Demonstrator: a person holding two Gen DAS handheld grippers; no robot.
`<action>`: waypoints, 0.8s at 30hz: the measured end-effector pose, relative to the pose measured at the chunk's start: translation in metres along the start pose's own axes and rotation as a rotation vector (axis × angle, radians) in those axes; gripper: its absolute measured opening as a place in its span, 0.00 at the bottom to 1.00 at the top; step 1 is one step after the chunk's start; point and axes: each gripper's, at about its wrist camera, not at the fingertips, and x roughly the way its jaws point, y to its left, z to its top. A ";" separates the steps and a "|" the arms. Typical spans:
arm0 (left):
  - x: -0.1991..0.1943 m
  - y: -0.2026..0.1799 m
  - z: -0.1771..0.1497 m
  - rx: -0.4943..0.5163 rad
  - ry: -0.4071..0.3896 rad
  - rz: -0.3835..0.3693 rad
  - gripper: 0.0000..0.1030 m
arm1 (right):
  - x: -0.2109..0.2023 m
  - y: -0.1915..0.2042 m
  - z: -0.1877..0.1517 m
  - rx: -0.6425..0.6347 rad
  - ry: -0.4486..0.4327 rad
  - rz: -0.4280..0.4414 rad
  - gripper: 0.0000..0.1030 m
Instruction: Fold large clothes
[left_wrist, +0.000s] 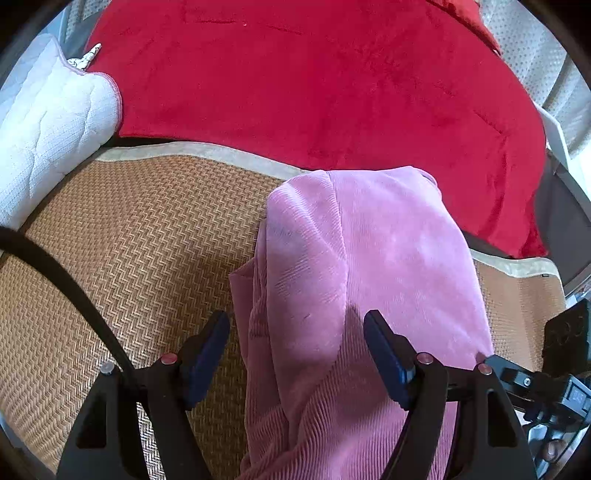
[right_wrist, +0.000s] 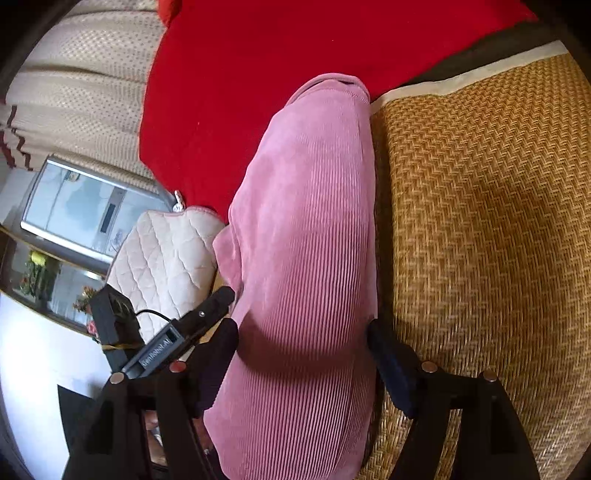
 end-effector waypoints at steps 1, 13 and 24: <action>-0.001 -0.001 -0.001 0.000 -0.001 -0.001 0.74 | 0.001 -0.001 0.000 0.005 0.001 0.003 0.74; -0.005 0.026 -0.008 -0.091 0.034 -0.145 0.78 | 0.010 -0.001 0.012 0.014 0.013 -0.022 0.78; 0.033 0.022 -0.027 -0.043 0.095 -0.155 0.79 | 0.045 0.023 0.031 -0.093 0.071 -0.195 0.66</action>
